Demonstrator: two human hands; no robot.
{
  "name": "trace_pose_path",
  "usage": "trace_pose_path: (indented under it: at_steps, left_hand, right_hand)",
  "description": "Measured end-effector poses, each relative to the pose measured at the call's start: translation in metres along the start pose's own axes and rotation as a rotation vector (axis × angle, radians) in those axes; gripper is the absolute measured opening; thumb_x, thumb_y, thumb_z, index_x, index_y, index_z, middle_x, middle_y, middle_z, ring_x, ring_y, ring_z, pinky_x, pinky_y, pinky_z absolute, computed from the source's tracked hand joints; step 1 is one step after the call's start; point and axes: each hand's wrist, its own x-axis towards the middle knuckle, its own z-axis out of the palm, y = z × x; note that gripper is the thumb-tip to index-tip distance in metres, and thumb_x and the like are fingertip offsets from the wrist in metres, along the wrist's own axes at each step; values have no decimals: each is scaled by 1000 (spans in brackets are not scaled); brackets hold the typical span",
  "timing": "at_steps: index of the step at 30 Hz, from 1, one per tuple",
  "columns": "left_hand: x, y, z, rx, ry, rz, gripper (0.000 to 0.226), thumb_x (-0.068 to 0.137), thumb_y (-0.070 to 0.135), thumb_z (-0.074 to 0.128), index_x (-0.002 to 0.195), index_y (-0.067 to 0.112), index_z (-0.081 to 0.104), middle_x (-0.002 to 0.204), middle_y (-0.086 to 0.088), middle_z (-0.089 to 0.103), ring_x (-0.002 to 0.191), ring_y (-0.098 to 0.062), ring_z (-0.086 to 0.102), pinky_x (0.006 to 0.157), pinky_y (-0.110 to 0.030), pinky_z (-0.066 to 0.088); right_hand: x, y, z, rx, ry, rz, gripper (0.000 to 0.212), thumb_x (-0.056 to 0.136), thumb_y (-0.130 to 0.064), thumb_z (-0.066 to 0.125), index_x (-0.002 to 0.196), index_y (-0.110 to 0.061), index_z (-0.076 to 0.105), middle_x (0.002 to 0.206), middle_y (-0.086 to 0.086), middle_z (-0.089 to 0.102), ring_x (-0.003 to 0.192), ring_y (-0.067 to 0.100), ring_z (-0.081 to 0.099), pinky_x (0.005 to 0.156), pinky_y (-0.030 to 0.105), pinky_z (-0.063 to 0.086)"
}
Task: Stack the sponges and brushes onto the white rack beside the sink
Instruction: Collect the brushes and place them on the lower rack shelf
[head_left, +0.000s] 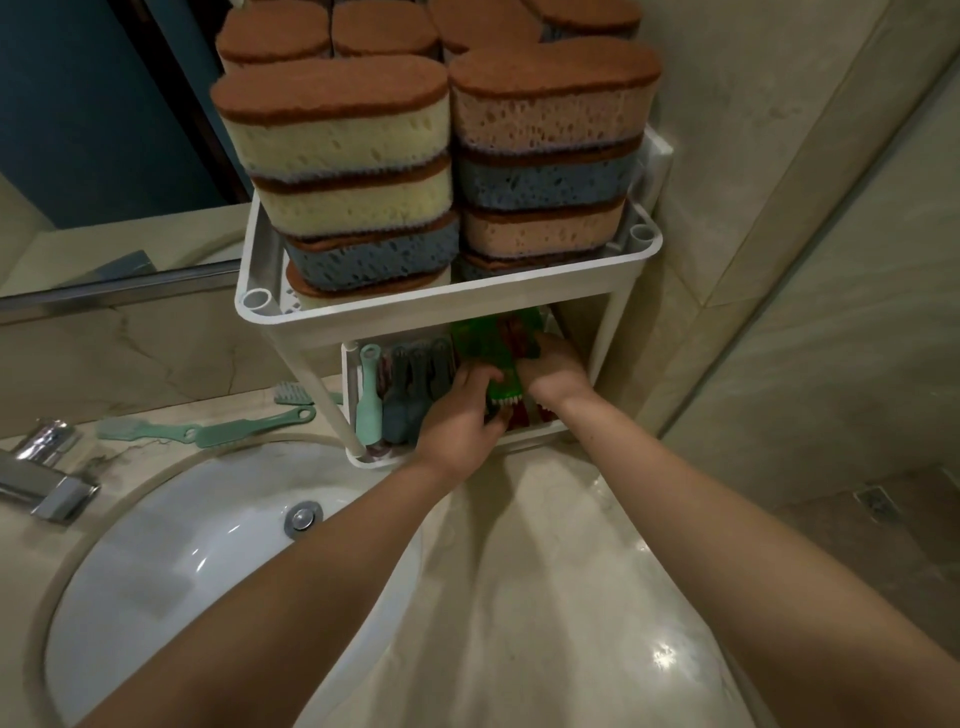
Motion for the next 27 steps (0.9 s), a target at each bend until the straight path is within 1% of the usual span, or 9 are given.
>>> trace_pose_path:
  at_steps: [2,7,13,15,17,19,21,23,27]
  left_hand:
    - [1,2,2,9,-28,11,37,89,26,63,121,24,44,130,0,44,87,-19,61,68,-34,54]
    - [1,-1,7,56,-97,70,36,91,26,59,121,20,41,130,-2,43,81,-22,61,60,-28,43]
    - [1,-1,10,90,-127,93,45,94,28,54,134,19,35,138,-5,41,83,-23,61,64,-34,51]
    - [1,0,12,105,-145,92,54,95,30,54,141,17,32,144,-5,40,90,-23,62,70,-33,51]
    - [0,1,14,115,-159,82,57,96,34,53,145,16,31,148,-5,39,107,-25,59,85,-35,52]
    - [-1,0,15,171,-174,92,57,97,38,49,147,16,32,152,-7,36,134,-26,41,107,-40,41]
    - [-2,-2,13,204,-182,94,59,99,39,44,150,17,26,157,-8,26,147,-24,18,118,-41,24]
    - [-3,-4,11,215,-195,118,62,100,39,41,153,16,19,160,-7,17,148,-20,10,121,-38,15]
    - [-5,-6,10,187,-206,123,63,101,37,41,154,15,15,161,-4,15,147,-18,17,120,-36,20]
  right_hand:
    - [3,0,1,-56,-29,10,20,97,-17,50,112,-14,62,112,10,64,102,23,60,93,40,52]
    - [10,-1,3,-219,-57,30,22,93,-20,55,114,-15,61,111,9,63,102,24,60,91,38,53]
    - [16,3,11,-331,-45,44,26,93,-22,57,118,-14,59,115,10,61,103,23,61,81,31,53]
    - [18,4,12,-340,-51,55,27,94,-21,55,120,-14,57,118,10,60,105,24,59,81,30,51]
    - [19,5,12,-346,-53,59,26,94,-18,54,120,-15,55,118,9,59,106,23,58,81,30,50]
    - [19,7,14,-354,-59,52,23,94,-17,54,117,-15,56,115,9,60,103,23,59,83,32,51]
    - [19,9,16,-365,-63,41,18,94,-17,51,111,-15,56,113,9,61,100,23,58,81,32,50]
    - [18,11,17,-375,-63,27,12,96,-17,47,106,-16,54,113,9,60,99,22,56,80,31,47]
    - [18,14,18,-376,-59,2,24,97,-15,44,120,-14,54,122,11,58,110,26,55,87,30,46]
